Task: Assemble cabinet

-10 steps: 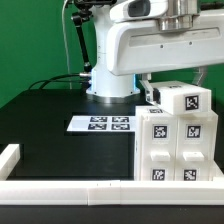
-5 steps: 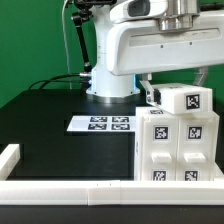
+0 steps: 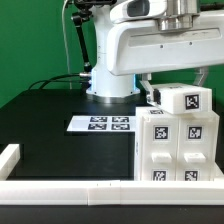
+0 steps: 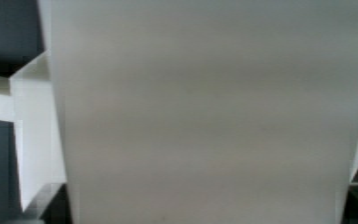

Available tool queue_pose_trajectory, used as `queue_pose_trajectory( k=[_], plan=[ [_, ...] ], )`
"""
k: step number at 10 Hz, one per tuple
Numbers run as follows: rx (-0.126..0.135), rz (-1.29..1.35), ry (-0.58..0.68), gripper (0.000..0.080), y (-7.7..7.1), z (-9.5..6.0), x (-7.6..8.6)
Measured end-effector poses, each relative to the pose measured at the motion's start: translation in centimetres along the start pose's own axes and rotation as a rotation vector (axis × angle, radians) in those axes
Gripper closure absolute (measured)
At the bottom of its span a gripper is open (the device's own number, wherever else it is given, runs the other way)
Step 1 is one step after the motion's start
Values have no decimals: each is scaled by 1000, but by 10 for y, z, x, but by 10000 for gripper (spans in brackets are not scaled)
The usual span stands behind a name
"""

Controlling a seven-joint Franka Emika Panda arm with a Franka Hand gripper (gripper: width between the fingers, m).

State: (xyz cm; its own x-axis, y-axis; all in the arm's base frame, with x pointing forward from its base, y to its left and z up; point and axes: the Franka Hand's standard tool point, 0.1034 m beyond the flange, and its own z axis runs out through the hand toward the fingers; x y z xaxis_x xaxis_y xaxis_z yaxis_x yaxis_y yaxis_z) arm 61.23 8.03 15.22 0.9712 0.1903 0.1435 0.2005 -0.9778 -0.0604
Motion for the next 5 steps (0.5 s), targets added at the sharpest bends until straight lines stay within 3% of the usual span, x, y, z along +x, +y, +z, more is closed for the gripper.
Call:
queue_pose_trajectory(
  k=[5],
  plan=[
    [22,409,23,242,-3,1,1]
  ],
)
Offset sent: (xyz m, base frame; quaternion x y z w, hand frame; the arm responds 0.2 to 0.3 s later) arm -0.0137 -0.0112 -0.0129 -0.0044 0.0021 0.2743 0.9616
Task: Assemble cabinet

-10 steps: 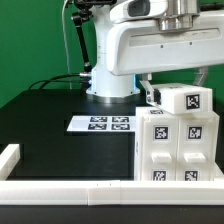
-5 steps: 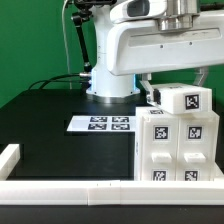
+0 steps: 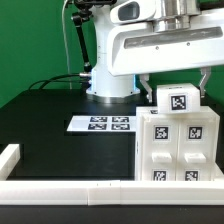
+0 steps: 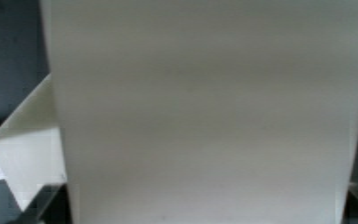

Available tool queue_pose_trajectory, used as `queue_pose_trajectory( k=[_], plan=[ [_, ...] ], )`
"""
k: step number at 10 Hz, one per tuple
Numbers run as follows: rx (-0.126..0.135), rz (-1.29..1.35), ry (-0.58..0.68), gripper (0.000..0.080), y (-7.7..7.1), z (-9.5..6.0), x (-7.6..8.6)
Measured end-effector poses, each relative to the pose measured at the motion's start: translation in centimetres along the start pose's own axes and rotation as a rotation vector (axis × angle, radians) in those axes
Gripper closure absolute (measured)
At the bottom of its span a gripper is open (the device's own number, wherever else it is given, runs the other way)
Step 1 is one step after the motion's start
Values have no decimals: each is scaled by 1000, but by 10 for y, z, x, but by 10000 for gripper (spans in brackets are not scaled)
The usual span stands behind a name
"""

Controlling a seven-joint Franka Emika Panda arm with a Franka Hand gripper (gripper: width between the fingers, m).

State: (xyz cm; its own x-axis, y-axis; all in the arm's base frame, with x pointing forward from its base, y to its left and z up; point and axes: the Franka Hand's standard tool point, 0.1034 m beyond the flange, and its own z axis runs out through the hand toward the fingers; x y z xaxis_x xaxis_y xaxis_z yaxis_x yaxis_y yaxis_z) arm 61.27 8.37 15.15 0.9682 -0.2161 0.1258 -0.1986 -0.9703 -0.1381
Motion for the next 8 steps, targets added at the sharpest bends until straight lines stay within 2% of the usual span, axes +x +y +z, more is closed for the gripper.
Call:
queue_pose_trajectory(
  k=[4,8],
  plan=[
    [3,384,-1,242,-5,0,-2],
    [22,760,-18,242,-6,0,-2]
  ],
)
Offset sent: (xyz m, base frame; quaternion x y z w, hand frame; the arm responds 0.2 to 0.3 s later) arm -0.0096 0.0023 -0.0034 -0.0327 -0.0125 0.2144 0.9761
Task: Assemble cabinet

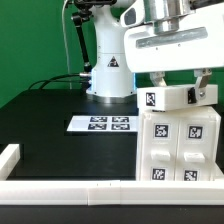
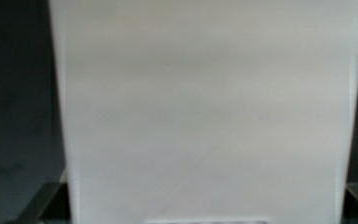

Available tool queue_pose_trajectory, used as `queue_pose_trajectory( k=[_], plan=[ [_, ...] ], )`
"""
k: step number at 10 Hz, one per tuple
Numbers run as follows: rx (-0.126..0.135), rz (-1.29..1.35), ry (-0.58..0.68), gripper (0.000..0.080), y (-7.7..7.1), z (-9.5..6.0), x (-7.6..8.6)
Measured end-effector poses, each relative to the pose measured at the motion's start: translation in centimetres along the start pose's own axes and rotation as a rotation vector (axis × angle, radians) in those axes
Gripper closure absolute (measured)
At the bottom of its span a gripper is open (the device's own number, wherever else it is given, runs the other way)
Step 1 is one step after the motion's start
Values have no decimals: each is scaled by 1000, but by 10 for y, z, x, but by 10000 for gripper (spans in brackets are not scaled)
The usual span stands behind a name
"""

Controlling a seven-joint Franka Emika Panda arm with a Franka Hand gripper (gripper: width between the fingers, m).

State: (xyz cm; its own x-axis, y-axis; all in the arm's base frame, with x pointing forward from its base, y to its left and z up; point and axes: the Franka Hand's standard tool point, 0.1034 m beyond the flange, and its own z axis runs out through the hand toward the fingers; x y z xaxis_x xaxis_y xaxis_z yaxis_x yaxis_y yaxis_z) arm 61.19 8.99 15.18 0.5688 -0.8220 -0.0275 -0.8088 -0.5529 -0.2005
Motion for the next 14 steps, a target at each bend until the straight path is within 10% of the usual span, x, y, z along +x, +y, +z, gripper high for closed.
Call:
queue_pose_trajectory(
  k=[14],
  plan=[
    [43,989,-113,243,-7,1,-8]
  ],
)
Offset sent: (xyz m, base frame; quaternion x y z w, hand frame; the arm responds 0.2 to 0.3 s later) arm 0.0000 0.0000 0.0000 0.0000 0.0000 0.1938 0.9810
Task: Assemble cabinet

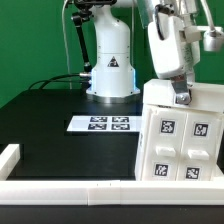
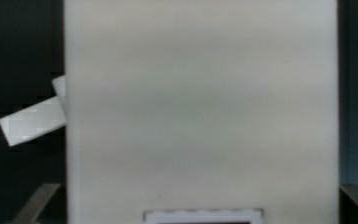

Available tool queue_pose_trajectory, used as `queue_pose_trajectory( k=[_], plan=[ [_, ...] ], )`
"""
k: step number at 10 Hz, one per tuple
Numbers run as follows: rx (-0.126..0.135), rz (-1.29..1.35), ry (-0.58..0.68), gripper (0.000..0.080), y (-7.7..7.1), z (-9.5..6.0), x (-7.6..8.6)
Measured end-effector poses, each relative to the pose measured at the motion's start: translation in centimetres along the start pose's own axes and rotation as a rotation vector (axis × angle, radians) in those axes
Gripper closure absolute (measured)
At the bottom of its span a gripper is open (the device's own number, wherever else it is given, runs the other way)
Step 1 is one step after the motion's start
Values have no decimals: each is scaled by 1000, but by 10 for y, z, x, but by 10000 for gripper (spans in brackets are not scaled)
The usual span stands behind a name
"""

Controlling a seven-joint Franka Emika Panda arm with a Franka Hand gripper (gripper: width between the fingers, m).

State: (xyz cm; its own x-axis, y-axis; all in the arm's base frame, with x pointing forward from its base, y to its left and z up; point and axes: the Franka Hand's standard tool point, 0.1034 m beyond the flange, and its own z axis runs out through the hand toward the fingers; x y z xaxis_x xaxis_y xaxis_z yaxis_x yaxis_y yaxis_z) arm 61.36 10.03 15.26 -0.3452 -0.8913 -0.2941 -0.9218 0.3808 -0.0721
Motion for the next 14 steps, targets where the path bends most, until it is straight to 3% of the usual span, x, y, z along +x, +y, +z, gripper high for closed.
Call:
queue_pose_trajectory(
  k=[5,6,7,10,12,14],
  plan=[
    [3,148,-45,247,1,0,-6],
    [4,121,-49,85,1,-1,-7],
    [7,90,-54,14,2,-4,-6],
    [20,41,-62,1,9,-22,-8],
    [34,29,-86,2,5,-32,-10],
    [32,-1,-84,2,6,-30,-11]
  ],
)
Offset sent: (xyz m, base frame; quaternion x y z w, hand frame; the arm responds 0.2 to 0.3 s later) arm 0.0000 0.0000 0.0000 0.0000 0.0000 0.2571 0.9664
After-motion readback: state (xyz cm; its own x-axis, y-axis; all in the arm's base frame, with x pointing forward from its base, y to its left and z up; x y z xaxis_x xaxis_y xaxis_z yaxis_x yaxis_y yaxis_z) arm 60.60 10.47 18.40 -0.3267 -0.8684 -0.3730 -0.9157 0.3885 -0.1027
